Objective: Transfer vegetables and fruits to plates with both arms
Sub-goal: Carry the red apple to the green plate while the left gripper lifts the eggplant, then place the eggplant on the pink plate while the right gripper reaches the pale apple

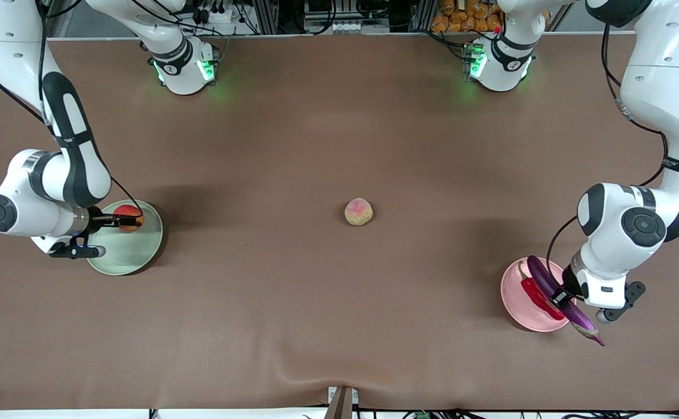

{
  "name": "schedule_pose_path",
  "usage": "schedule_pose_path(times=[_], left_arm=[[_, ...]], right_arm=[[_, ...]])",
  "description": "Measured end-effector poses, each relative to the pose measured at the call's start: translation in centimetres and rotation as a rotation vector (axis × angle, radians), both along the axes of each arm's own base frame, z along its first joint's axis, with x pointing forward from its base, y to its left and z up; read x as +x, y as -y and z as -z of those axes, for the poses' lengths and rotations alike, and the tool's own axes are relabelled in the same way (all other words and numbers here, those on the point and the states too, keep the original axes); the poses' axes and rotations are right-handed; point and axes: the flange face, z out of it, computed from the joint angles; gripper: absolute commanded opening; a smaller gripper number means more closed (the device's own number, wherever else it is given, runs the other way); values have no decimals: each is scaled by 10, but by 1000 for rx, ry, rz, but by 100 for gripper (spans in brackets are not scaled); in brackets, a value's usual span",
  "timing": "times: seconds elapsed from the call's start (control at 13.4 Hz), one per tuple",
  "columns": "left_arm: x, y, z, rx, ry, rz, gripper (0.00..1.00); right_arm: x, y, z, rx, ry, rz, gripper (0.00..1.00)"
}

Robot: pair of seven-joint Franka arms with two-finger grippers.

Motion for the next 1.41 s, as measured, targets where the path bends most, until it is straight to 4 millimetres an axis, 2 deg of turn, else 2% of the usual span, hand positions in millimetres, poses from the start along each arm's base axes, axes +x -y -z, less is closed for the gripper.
schedule_pose_path(times=[0.15,0.3,0.45,0.6,0.67,0.74,0.82,0.89,0.97,1.12,1.27,1.34,1.41], left_arm=[[2,4,1,-30,-2,-15,0],[4,14,-1,-63,-1,-27,0],[6,32,4,-69,-3,-6,0],[6,49,11,-72,-11,16,0],[6,51,15,-71,-15,26,0],[6,49,18,-66,-19,45,10],[7,46,21,-62,-21,57,35],[9,43,23,-59,-19,63,77],[10,41,23,-59,-18,65,100],[12,41,20,-60,-11,66,100],[16,44,11,-62,8,69,100],[18,46,4,-64,18,72,100],[19,50,-5,-64,23,77,100]], right_arm=[[6,-30,-26,89,-16,68,100],[15,-76,-46,89,-19,165,100],[23,-140,-59,52,-16,266,100],[27,-216,-78,62,-11,388,100],[27,-256,-88,90,-12,450,100],[27,-294,-96,114,-10,505,100],[26,-328,-100,128,3,558,100],[26,-359,-99,136,26,617,100],[26,-391,-93,149,53,683,100],[17,-457,-72,177,89,799,100],[-4,-525,-48,179,94,877,100],[-14,-547,-38,172,87,898,100],[-21,-561,-29,163,81,904,100]])
